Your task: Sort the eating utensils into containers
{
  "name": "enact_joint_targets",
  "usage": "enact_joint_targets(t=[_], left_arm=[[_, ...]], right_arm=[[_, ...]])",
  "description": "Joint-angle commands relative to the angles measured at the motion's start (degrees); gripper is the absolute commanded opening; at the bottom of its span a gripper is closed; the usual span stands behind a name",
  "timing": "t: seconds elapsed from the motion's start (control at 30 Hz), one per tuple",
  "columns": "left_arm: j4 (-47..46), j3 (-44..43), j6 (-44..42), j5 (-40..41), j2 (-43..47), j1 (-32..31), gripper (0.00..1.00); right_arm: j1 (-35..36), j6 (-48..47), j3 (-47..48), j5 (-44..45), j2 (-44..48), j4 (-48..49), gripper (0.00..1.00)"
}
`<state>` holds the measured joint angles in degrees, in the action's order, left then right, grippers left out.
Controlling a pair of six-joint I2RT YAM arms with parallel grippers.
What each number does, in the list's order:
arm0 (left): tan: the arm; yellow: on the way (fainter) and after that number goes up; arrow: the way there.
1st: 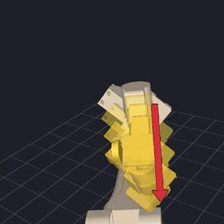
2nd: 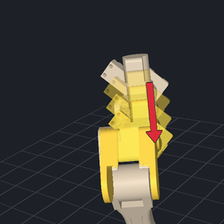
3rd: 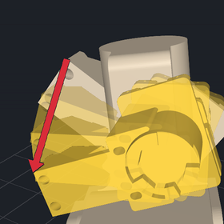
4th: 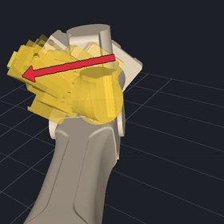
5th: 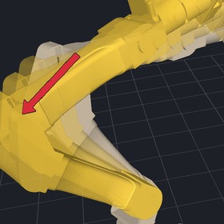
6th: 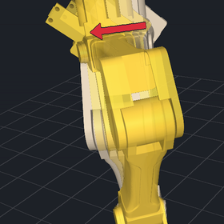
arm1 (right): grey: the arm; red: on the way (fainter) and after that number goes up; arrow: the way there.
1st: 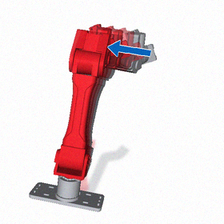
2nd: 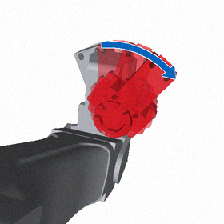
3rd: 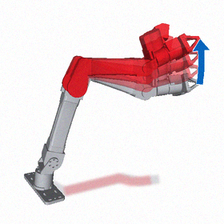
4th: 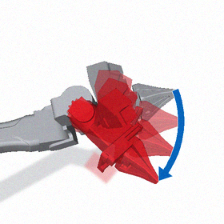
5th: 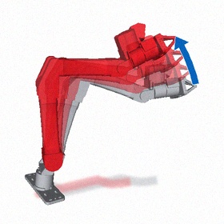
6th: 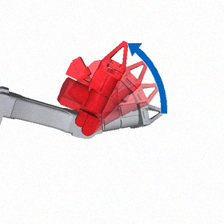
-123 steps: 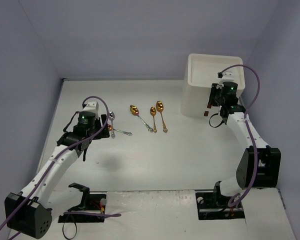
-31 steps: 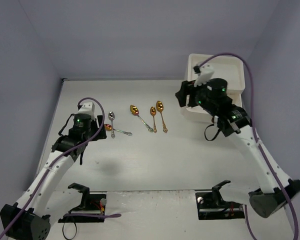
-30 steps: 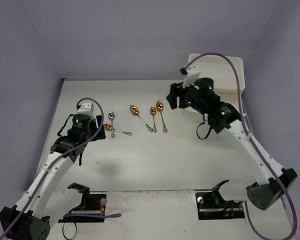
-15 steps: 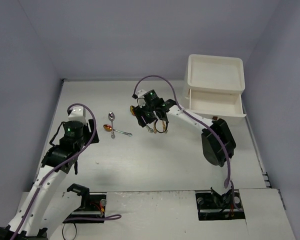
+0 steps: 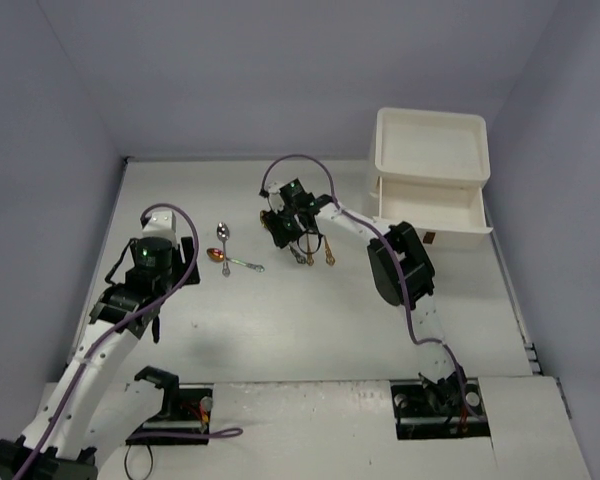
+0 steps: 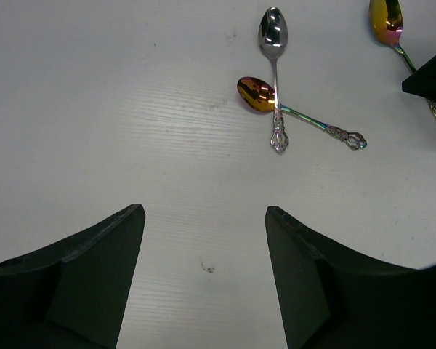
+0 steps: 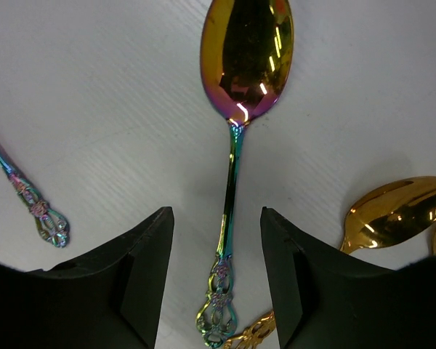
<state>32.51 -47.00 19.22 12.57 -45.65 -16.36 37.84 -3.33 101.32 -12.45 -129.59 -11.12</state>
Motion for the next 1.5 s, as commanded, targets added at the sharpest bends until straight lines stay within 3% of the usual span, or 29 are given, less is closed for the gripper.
enact_joint_targets(t=[0.0, 0.23, 0.57, 0.73, 0.87, 1.2, 1.37, 1.47], left_arm=[[-2.37, -0.17, -0.79, 1.32, 0.1, 0.28, 0.64], [-2.37, -0.19, -0.85, 1.32, -0.23, 0.28, 0.64], [-2.37, -0.28, -0.94, 1.12, -0.23, 0.28, 0.64], [-2.37, -0.28, -0.94, 0.97, -0.06, 0.28, 0.64], [-2.45, -0.28, -0.94, 0.79, 0.03, 0.28, 0.64], [-2.43, -0.3, -0.85, 0.88, 0.65, 0.28, 0.64], [-2.37, -0.28, -0.71, 0.88, 0.68, 0.36, 0.64], [-2.45, -0.46, -0.64, 0.79, 0.39, 0.36, 0.64]], right_arm=[[-0.71, -1.48, 5.06, -0.58, -1.27, 1.19, 0.47], [-1.01, -1.77, 6.69, 0.05, -4.79, 1.14, 0.41], [1.37, -3.7, 4.78, 1.65, -5.88, 1.08, 0.19], [3.03, -3.46, 3.64, 2.01, -5.01, 1.02, 0.02], [3.89, -2.57, 3.79, 1.38, -3.33, 1.1, 0.0], [4.79, 3.68, 5.89, 4.76, 12.08, 1.65, 0.0], [4.35, 9.54, -0.01, 12.22, 23.58, 4.97, 0.0], [2.07, 16.12, -9.01, 16.94, 32.74, 10.23, 0.0]])
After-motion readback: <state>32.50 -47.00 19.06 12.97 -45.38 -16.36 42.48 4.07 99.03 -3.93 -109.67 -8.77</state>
